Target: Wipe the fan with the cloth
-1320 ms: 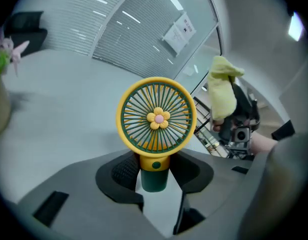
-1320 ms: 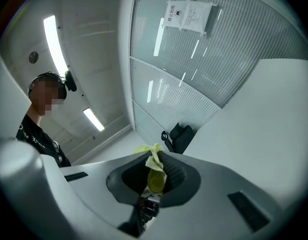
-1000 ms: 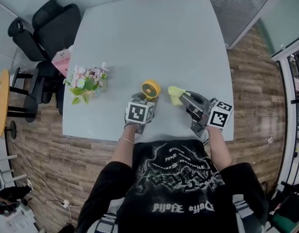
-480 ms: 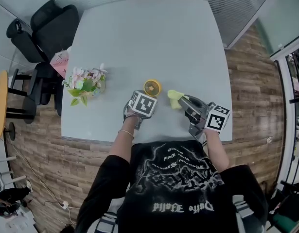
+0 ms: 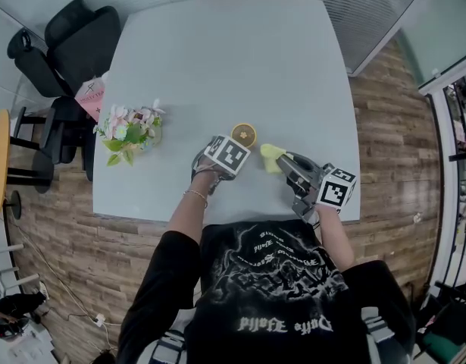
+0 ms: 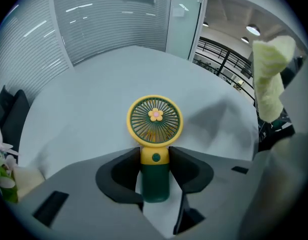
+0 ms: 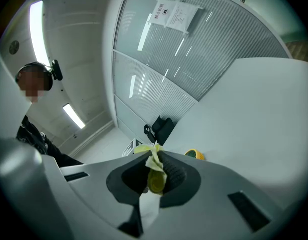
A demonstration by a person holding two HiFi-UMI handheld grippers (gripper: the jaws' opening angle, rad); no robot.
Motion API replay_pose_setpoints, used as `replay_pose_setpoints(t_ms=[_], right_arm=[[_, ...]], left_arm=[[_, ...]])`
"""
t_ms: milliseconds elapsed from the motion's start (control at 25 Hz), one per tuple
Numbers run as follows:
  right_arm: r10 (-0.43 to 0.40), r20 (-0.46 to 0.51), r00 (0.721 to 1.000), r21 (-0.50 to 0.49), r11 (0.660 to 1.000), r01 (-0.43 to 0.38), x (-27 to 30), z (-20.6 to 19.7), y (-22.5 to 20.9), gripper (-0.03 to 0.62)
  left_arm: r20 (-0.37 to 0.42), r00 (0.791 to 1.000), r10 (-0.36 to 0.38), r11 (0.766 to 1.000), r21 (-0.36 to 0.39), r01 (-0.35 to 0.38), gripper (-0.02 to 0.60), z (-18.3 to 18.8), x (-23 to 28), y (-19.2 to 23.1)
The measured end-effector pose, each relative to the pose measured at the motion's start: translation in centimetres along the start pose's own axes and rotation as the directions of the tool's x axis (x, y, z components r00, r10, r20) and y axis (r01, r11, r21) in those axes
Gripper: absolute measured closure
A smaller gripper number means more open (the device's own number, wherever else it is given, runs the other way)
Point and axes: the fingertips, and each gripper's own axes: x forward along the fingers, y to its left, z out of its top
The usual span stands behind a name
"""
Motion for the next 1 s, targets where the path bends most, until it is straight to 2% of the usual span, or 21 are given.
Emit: replay_pose_setpoints(t_ms=[160,320,440,600,680,800,1000], right_arm=[[-0.02,-0.011,1.0,-0.001,1.0,0.02,-0.4,-0.5,-0.4,0.565],[-0.054,0.0,0.999,-0.02,0.998,0.054,-0.4,-0.4,-0.9,0.565],[-0.128,0.05,0.99,-0.054,0.99,0.131,-0.9,0.4,-1.5,0.565],[-0.162,0.039,0.986,-0.113,0.98,0.165,-1.1,0.3,-1.8,0.565],[-0.192,0.025,0.981,-0.157,0.968,0.194,-1.2,-0.1,-1.9,0.565],[-0.253,0.037,0.967,-0.221,0.941,0.255,-1.4,-0.2,-2.4,0.565],[-0.346,0.093,0.934,-0.275,0.892,0.358,-2.1,0.5,-3.2,0.563]], left_arm=[[0.03,1.0,-0.006,1.0,-0.028,0.007,0.382,0.0,-0.1,-0.2],[0.059,0.998,-0.037,0.996,-0.075,0.041,0.333,0.0,-0.4,-0.2],[0.039,0.999,0.009,0.994,-0.107,-0.004,0.304,-0.9,-1.9,0.8],[0.188,0.982,-0.037,0.986,-0.151,0.066,0.305,0.0,-3.5,-0.1],[0.294,0.955,-0.024,0.981,-0.177,0.079,0.305,0.9,-5.1,0.0],[0.435,0.9,0.028,0.961,-0.259,0.096,0.308,1.1,-7.1,0.8],[0.586,0.801,0.121,0.937,-0.333,0.102,0.322,0.3,-10.0,1.4]])
